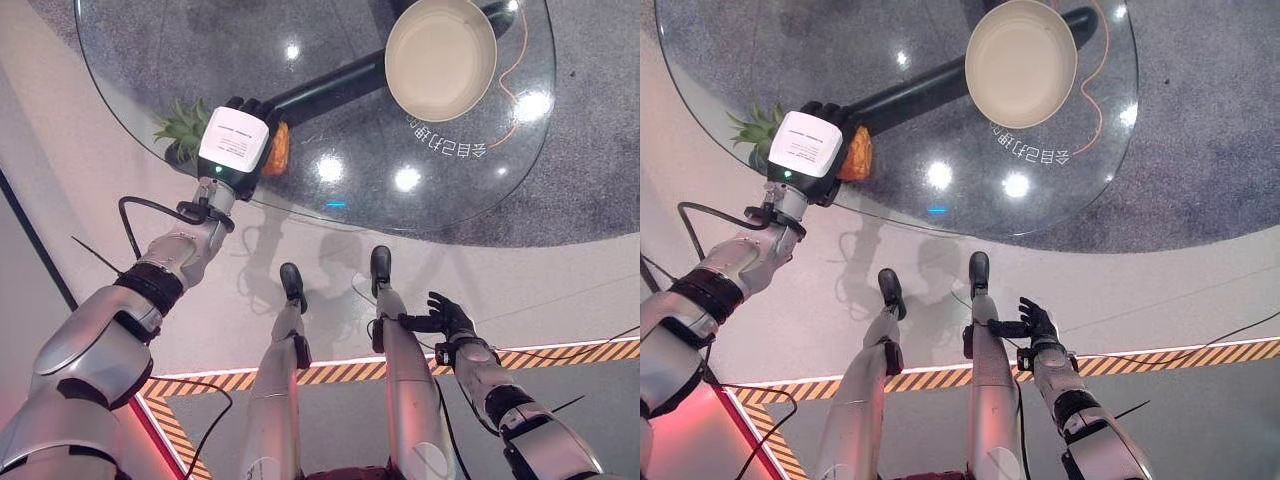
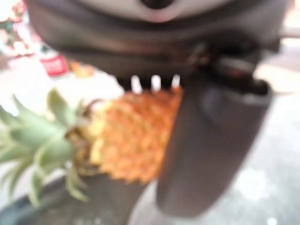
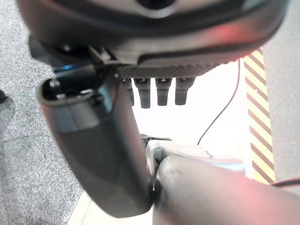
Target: Pick up the fruit to the plate
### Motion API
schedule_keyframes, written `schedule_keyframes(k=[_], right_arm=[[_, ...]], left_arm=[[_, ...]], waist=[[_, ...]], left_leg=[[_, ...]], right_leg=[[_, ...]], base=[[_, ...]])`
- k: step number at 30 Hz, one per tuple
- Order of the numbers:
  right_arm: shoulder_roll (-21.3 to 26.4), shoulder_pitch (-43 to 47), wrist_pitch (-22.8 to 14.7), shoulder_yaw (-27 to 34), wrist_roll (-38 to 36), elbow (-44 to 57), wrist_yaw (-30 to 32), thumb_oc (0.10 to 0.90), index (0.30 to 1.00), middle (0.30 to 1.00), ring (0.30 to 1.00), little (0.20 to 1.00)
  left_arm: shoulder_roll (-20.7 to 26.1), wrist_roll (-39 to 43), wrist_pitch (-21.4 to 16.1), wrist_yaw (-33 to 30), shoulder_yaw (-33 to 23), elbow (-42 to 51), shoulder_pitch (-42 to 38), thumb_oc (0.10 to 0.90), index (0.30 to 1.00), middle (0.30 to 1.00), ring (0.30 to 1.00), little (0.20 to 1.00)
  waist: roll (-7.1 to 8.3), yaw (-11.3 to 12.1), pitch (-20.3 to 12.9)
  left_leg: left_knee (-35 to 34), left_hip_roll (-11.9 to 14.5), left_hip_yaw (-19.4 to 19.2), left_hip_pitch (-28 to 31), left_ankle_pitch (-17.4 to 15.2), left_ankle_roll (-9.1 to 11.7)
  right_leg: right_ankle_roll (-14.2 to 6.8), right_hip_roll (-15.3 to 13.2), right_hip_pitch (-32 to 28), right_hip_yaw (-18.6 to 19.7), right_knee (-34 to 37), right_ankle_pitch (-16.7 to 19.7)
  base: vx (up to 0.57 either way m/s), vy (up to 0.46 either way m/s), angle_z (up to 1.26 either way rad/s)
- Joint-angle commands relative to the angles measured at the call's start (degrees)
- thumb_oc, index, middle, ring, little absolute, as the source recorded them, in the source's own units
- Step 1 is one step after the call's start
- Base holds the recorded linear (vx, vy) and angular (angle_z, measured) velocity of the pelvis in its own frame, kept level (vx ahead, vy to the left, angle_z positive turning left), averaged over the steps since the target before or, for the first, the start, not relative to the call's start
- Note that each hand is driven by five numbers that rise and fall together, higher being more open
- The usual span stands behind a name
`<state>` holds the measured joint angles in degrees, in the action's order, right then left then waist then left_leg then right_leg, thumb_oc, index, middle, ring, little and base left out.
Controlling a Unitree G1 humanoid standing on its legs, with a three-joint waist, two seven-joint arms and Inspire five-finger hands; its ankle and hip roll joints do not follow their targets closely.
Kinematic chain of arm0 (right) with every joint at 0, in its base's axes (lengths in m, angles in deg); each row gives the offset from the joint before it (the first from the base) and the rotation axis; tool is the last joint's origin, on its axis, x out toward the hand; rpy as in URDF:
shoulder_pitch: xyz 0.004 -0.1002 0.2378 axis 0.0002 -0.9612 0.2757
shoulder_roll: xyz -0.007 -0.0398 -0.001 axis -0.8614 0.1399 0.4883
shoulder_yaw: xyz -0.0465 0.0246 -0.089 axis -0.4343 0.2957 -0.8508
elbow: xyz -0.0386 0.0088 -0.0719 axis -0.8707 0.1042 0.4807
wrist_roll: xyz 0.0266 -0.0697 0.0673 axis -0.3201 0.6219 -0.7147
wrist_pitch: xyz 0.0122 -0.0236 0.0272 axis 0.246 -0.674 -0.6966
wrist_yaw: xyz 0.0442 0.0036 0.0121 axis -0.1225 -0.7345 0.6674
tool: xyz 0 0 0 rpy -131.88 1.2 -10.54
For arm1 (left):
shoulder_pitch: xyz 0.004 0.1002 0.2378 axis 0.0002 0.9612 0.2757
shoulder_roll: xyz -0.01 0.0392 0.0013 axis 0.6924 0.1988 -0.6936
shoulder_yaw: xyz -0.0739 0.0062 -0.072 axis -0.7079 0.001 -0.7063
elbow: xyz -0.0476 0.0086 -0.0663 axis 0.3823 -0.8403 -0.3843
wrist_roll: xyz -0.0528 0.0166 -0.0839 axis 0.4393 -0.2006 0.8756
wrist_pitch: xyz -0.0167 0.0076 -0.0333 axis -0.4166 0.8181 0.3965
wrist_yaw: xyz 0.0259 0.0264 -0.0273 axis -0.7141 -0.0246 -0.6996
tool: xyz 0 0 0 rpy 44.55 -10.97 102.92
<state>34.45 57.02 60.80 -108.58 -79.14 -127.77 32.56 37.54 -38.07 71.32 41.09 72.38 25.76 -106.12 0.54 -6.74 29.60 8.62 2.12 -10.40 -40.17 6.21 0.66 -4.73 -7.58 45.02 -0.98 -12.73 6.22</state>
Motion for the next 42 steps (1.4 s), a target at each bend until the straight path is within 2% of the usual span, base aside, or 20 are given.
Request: schedule_keyframes(k=[1, 2, 3, 8, 18, 28, 32, 42], right_arm=[[1.44, -4.07, 2.38, -2.43, 0.84, -1.09, 1.91, 0.800, 0.900, 0.900, 0.900, 0.900], [1.25, -3.88, 2.39, -2.42, 0.91, -1.25, 1.99, 0.800, 0.900, 0.900, 0.900, 0.900], [0.99, -3.67, 2.34, -2.49, 1.03, -1.52, 2.10, 0.800, 0.900, 0.900, 0.900, 0.900], [1.06, -3.72, 2.47, -2.39, 1.16, -1.16, 2.12, 0.800, 0.900, 0.900, 0.900, 0.900], [0.90, -3.75, 2.21, -2.21, 1.07, -1.56, 1.89, 0.800, 0.900, 0.900, 0.900, 0.900], [0.83, -3.91, 1.94, -1.74, 0.74, -1.87, 1.65, 0.800, 0.900, 0.900, 0.900, 0.900], [0.50, -4.34, 1.67, -1.41, 0.57, -1.98, 1.61, 0.800, 0.900, 0.900, 0.900, 0.900], [0.29, -6.72, 1.00, 0.33, -0.07, -0.98, 1.57, 0.800, 0.900, 0.900, 0.900, 0.900]], left_arm=[[-0.58, 2.42, 0.51, 2.70, -2.63, -6.67, 0.09, 0.800, 0.900, 0.900, 0.900, 0.900], [-1.11, 3.54, -0.06, 3.05, -2.77, -7.04, 0.28, 0.800, 0.900, 0.900, 0.900, 0.900], [-1.89, 4.13, -1.36, 3.50, -3.05, -7.03, 0.68, 0.100, 0.300, 0.300, 0.300, 0.200], [-1.94, 3.69, -3.15, 2.96, -2.52, -5.78, 0.78, 0.100, 0.300, 0.300, 0.300, 0.200], [-1.70, 4.71, -2.43, 2.96, -1.54, -3.00, 1.57, 0.100, 0.300, 0.300, 0.300, 0.200], [-2.24, 7.43, -2.07, 1.40, -3.32, -3.41, 3.54, 0.100, 0.300, 0.300, 0.300, 0.200], [-2.44, 10.27, -2.21, 0.10, -5.15, -3.22, 5.00, 0.100, 0.300, 0.300, 0.300, 0.200], [-1.50, 16.95, -7.46, -6.02, -14.60, 1.22, 11.62, 0.100, 0.300, 0.300, 0.300, 0.200]], waist=[[0.73, -0.66, 0.19], [0.75, -0.67, 0.19], [0.71, -0.62, 0.19], [0.64, -0.60, 0.19], [-0.05, -0.15, 0.19], [-0.43, 0.21, 0.19], [-0.58, 0.53, 0.19], [-0.72, 2.36, 0.19]], left_leg=[[6.17, 0.92, 0.54, -4.05, -0.90, 1.39], [6.10, 0.93, 0.53, -4.11, -0.88, 1.36], [6.14, 0.85, 0.64, -4.28, -0.85, 1.34], [5.85, 0.78, 0.60, -4.08, -0.80, 1.33], [6.12, 0.64, 0.92, -3.48, -1.01, 1.34], [5.67, 0.55, 1.00, -1.92, -1.04, 1.33], [5.37, 0.48, 1.22, -0.46, -1.15, 1.26], [4.08, 0.00, 2.57, 6.48, -1.67, 1.09]], right_leg=[[0.75, 0.86, -1.31, -2.11, 3.30, 4.10], [0.73, 0.86, -1.24, -2.13, 3.29, 4.11], [0.75, 0.89, -1.05, -2.11, 3.23, 4.19], [0.75, 0.94, -1.32, -2.06, 3.44, 4.10], [0.70, 0.65, -2.04, -2.21, 3.20, 3.81], [0.78, 0.59, -3.54, -2.17, 3.34, 3.41], [0.80, 0.52, -4.97, -2.20, 3.46, 3.16], [1.15, 0.40, -12.24, -3.09, 3.85, 1.47]], base=[[0.00, 0.000, 0.00], [0.00, 0.000, 0.00], [0.00, 0.000, 0.00], [0.00, 0.000, 0.00], [0.00, 0.000, 0.00], [0.00, 0.000, 0.00], [0.00, 0.000, 0.00], [-0.01, -0.025, 0.00]])
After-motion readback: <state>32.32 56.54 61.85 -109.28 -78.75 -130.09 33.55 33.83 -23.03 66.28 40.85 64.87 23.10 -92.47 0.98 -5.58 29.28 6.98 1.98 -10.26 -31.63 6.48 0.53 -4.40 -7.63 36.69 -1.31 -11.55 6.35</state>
